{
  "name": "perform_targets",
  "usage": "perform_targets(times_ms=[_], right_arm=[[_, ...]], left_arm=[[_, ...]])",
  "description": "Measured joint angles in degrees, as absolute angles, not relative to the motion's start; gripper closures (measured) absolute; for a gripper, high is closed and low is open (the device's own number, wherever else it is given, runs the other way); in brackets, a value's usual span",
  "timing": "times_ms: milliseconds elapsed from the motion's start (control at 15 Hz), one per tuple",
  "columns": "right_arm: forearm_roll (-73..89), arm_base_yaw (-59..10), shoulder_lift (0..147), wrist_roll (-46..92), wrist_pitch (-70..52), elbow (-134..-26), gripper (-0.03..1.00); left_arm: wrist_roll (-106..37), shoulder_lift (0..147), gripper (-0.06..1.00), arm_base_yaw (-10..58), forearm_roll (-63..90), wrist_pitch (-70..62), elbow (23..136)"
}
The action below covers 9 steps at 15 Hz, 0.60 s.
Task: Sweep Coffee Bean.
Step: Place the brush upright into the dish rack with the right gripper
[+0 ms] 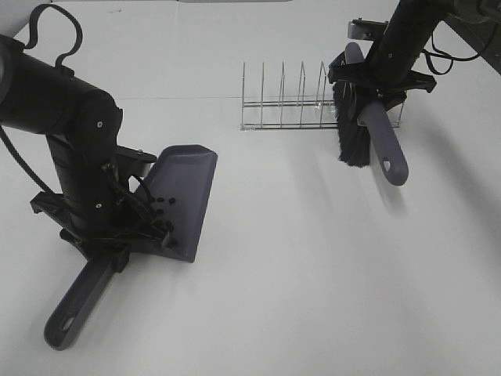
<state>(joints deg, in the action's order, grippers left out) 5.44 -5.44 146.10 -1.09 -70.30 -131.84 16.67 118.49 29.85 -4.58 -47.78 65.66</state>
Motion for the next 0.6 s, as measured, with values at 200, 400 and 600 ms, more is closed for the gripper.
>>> perform_targets(times_ms=[200,400,600], right_arm=[[6.0,-5.6,147.3,-1.1,-69.2,-132.2,0.69],[5.7,-5.9,147.4,-1.1,-69.2,-132.2,0.69],[4.8,-6.1,147.3,-1.1,-69.2,-132.2,0.69]], left_arm=[[16.7,118.5,0.63,29.9,-4.6,-47.9,65.7],[16.7,118.5,0.63,29.9,-4.6,-48.1,65.7],[16.7,118.5,0.63,29.9,-4.6,-48.1,65.7]])
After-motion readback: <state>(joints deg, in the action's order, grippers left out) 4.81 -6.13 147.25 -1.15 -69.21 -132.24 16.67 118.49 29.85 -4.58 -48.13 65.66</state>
